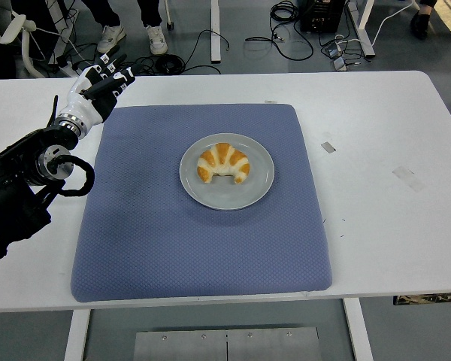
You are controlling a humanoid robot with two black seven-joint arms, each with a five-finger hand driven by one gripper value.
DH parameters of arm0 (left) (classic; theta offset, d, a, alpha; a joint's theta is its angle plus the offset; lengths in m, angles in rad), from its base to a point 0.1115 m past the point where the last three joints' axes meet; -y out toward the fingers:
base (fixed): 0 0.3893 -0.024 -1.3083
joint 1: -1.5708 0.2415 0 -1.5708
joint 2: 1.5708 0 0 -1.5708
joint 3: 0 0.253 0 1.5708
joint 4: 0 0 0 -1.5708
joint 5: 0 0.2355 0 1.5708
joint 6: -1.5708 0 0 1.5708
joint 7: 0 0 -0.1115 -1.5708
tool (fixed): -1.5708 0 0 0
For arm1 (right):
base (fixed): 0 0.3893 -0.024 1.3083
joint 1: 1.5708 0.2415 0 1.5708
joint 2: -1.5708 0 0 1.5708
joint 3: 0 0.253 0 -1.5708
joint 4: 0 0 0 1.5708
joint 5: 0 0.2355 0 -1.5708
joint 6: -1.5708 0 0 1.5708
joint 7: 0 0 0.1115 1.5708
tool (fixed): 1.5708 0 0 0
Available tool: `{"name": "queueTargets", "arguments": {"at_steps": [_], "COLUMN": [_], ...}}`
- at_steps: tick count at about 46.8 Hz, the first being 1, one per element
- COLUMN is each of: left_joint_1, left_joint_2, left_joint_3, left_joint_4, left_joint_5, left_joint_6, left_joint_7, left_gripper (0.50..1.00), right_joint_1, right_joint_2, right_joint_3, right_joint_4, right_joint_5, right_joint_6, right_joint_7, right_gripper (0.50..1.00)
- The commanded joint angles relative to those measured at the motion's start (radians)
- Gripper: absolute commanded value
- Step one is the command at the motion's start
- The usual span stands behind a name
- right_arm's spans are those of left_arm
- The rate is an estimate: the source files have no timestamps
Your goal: Place the bread on the table
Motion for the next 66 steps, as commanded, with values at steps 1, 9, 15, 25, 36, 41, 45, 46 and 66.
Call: {"name": "queueTargets", "arguments": {"at_steps": [1,9,15,25,36,41,45,46,66], "left_joint_1": [0.000,0.000,0.005,0.002,-0.035,-0.037,-0.038,-0.040,-0.152], "left_joint_2": [0.000,0.002,0.002,0.011,0.015,0.015,0.015,0.015,0.023], "left_joint_3": [0.000,0.000,0.003,0.025,0.126,0.127,0.129,0.132,0.334], "left_joint_4": [0.000,0.000,0.002,0.002,0.002,0.002,-0.006,-0.009,-0.049], "left_joint_5": [0.000,0.000,0.001,0.018,0.020,0.021,0.023,0.023,0.043], "left_joint_6": [0.002,-0.003,-0.007,-0.007,-0.004,-0.004,-0.006,-0.006,-0.006], "left_joint_7": [0.000,0.000,0.001,0.006,0.011,0.012,0.014,0.015,0.053], "left_gripper": [0.983,0.983,0.983,0.983,0.983,0.983,0.983,0.983,0.983], "right_joint_1": [0.000,0.000,0.000,0.000,0.000,0.000,0.000,0.000,0.000], "right_joint_2": [0.000,0.000,0.000,0.000,0.000,0.000,0.000,0.000,0.000], "right_joint_3": [0.000,0.000,0.000,0.000,0.000,0.000,0.000,0.000,0.000], "right_joint_4": [0.000,0.000,-0.001,0.000,0.000,-0.001,0.000,0.000,-0.001], "right_joint_5": [0.000,0.000,0.000,0.000,0.000,0.000,0.000,0.000,0.000], "right_joint_6": [0.000,0.000,0.000,0.000,0.000,0.000,0.000,0.000,0.000], "right_joint_7": [0.000,0.000,0.000,0.000,0.000,0.000,0.000,0.000,0.000], "right_gripper": [1.000,1.000,1.000,1.000,1.000,1.000,1.000,1.000,1.000]}}
